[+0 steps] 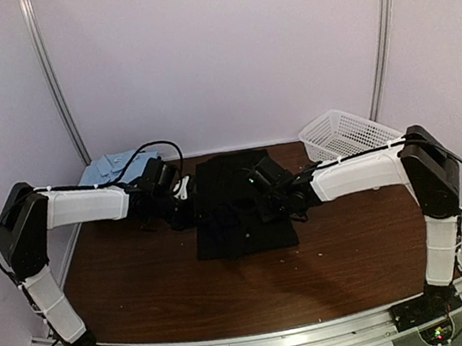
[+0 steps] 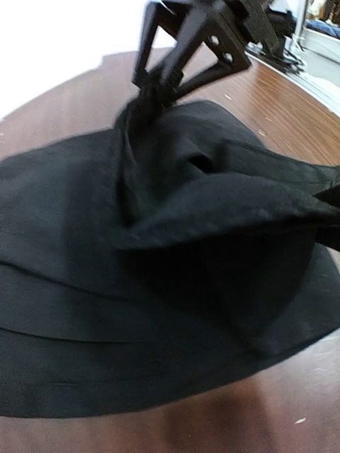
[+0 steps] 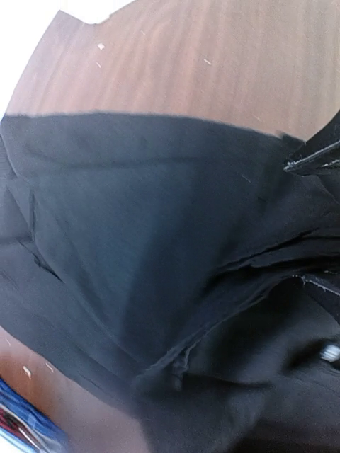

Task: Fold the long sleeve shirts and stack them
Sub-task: Adjust the 2/3-rectangle-folded shirt at the center of the board.

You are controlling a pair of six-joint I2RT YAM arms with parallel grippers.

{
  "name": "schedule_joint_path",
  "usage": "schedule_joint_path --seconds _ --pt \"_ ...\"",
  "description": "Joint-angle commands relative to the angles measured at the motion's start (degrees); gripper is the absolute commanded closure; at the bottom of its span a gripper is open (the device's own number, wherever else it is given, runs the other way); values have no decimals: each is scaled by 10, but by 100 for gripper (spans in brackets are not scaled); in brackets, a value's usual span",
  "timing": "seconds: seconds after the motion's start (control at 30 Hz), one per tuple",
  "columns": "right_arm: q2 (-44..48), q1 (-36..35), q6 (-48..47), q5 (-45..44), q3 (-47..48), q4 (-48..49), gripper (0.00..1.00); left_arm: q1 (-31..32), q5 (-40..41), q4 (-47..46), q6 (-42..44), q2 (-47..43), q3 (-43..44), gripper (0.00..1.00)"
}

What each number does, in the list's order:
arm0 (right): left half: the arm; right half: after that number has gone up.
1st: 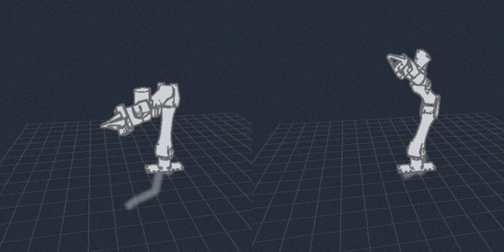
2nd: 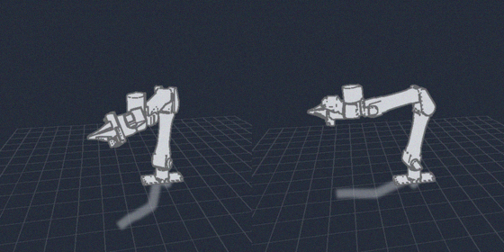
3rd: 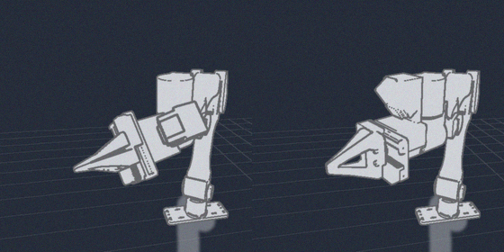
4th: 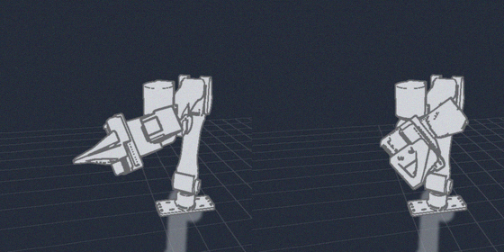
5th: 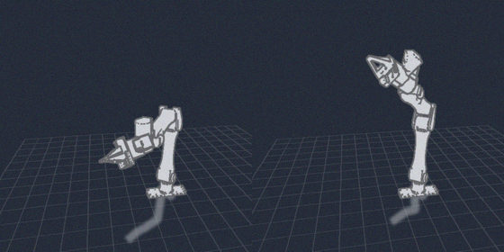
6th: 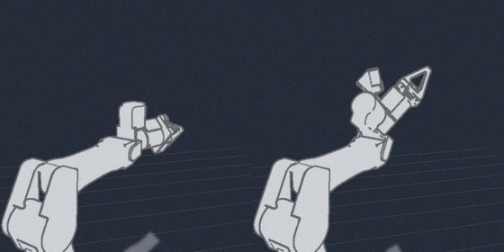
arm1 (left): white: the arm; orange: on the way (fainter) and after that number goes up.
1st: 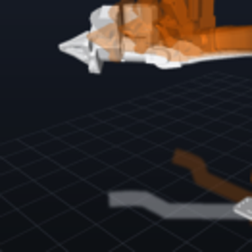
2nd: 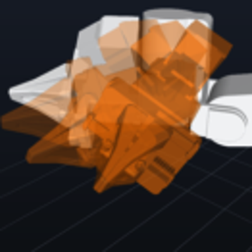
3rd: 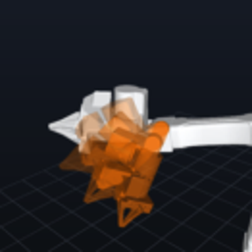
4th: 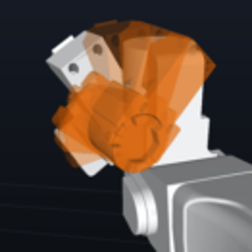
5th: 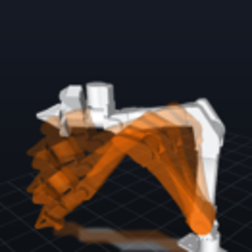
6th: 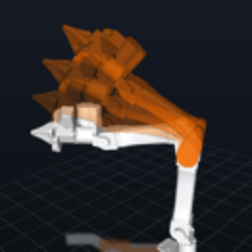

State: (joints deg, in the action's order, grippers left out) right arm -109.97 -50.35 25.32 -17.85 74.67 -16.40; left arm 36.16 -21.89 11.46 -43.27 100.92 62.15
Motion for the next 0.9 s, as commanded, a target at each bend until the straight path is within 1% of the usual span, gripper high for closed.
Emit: schedule_joint_path --seconds 0.0,0.1,0.2,0.3,0.33,0.4,0.57,0.67,0.77,0.87 --pt "-40 42 -16 -49 57 -40 57 -40 -20 -27 -30 49 74 100" --pt "-58 64 -24 -46 93 -49 56 -67 -49 -55 -64 91 98 100" --pt "-68 83 -25 -31 122 -60 56 -76 -83 -88 -89 128 116 88" --pt "-60 91 -27 -15 137 -65 55 -77 -96 -98 -97 146 131 71" --pt "-53 92 -29 -6 134 -63 55 -77 -93 -99 -96 146 132 68" --pt "-36 92 -33 24 117 -45 55 -78 -84 -93 -89 141 135 59" --pt "-16 93 -33 125 69 -1 55 -93 -56 -83 -68 113 122 42" --pt "-6 96 -25 153 32 27 55 -101 -29 -72 -51 94 116 36" --pt "-2 108 -14 176 6 52 56 -104 -7 -58 -33 77 112 35" --pt "-3 124 -7 207 -10 75 56 -106 -6 -62 -14 71 107 33"
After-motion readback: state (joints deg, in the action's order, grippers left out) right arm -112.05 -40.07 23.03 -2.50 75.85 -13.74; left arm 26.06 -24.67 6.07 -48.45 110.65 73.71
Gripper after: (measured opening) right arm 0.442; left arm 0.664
